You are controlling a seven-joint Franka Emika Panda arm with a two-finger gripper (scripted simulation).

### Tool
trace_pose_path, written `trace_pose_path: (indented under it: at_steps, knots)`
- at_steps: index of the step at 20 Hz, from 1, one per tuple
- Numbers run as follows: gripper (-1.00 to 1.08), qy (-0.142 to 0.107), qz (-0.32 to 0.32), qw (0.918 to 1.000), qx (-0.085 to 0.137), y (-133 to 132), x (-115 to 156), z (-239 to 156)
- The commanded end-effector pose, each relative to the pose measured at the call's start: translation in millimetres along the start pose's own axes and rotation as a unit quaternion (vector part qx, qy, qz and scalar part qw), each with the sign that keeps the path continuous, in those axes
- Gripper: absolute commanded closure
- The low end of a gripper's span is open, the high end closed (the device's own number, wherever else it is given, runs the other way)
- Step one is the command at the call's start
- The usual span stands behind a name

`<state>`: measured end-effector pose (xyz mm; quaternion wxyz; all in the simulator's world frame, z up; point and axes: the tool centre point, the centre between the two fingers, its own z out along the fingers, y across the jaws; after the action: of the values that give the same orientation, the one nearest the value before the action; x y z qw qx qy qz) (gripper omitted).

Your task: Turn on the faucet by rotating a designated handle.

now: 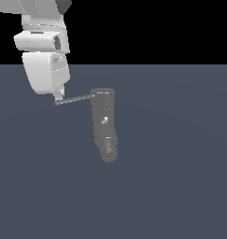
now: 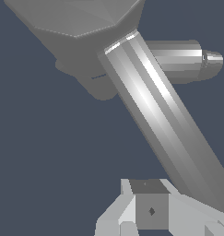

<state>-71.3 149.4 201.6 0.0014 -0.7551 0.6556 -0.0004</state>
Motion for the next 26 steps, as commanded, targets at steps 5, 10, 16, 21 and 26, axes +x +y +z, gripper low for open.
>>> trace_pose_path:
  at_steps: [5, 10, 16, 21, 26]
  knots:
    - [1.08, 0.000, -0.001, 1.0000, 0.000, 11.1, -0.2, 0.0]
    - [1.08, 0.000, -0.001, 1.0000, -0.001, 22.3, 10.5, 0.0]
    - [1.08, 0.000, -0.001, 1.0000, -0.001, 35.9, 23.7, -0.1]
    - [1.08, 0.000, -0.001, 1.0000, -0.001, 47.5, 34.8, -0.2]
    - [1.08, 0.000, -0.002, 1.0000, -0.001, 59.3, 46.1, -0.2]
